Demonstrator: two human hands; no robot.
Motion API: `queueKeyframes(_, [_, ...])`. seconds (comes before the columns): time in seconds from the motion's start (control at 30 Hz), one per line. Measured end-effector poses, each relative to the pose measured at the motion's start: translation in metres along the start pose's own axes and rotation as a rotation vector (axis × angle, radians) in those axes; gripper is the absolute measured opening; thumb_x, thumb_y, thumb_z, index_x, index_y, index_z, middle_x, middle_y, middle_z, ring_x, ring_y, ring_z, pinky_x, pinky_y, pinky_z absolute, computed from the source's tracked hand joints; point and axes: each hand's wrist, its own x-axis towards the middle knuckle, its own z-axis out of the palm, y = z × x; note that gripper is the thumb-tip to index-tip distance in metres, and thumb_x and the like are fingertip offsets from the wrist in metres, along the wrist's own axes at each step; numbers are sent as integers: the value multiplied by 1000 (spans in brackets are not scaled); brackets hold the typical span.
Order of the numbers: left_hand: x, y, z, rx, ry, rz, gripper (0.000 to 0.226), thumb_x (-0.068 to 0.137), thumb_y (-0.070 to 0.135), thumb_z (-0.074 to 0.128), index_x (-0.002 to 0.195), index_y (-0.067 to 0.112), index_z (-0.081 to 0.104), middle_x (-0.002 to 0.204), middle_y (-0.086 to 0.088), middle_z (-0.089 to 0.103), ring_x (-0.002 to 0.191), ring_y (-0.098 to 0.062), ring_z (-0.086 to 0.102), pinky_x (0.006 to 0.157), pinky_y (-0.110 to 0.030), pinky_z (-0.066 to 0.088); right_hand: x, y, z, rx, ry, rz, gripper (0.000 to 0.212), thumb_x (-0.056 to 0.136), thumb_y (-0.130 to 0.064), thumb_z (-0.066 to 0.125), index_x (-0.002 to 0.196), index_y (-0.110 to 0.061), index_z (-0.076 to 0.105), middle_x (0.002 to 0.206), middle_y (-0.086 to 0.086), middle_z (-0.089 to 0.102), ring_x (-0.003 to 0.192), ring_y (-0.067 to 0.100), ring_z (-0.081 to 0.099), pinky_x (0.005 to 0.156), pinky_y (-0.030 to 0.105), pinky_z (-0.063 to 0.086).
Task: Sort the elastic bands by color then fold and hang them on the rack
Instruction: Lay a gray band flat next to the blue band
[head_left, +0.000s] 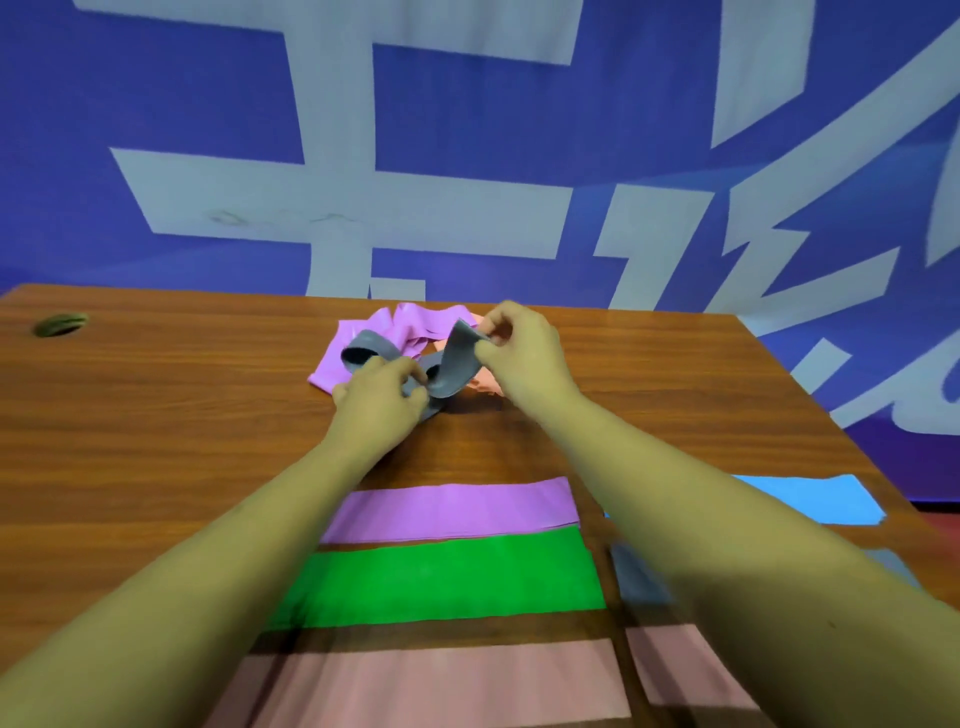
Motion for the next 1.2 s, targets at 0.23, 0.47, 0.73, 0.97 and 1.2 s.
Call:
queueKeyframes(0.23, [-17,51,-69,-505,13,148,59,87,40,69,141,28,48,142,9,46,130,-5,42,107,-26,33,-13,-82,-64,58,-18,-221,14,77,-4,63,80,-17,65,71,-12,60,60,0,48,56,19,40])
queueKeyframes(0.47, [-66,104,-110,-704,-53,187,5,93,21,64,95,25,67,104,10,69,94,-5,64,81,-18,44,-52,-132,-121,133,47,-276,10,80,-9,65,81,-19,65,73,-12,63,66,8,55,62,26,49])
queueKeyframes(0.73, [-114,135,-132,-821,-158,212,11,96,20,59,87,15,60,76,-7,67,67,-19,65,66,-31,51,-89,-126,-165,314,-8,2,11,82,-4,69,88,-9,61,70,0,56,57,12,48,48,20,38])
queueKeyframes(0.97, [-137,136,-115,-695,-340,179,12,93,29,64,86,19,61,80,-14,69,68,-20,61,63,-29,44,-121,-101,-178,194,-132,110,12,89,-18,69,90,-6,68,77,12,56,63,16,46,54,27,37])
queueKeyframes(1.2, [-158,125,-86,-632,-773,144,14,92,11,63,105,10,69,94,-5,73,88,-16,67,79,-26,52,-131,-75,-206,213,26,185,14,86,-15,70,89,-1,70,81,12,63,70,22,52,60,33,40])
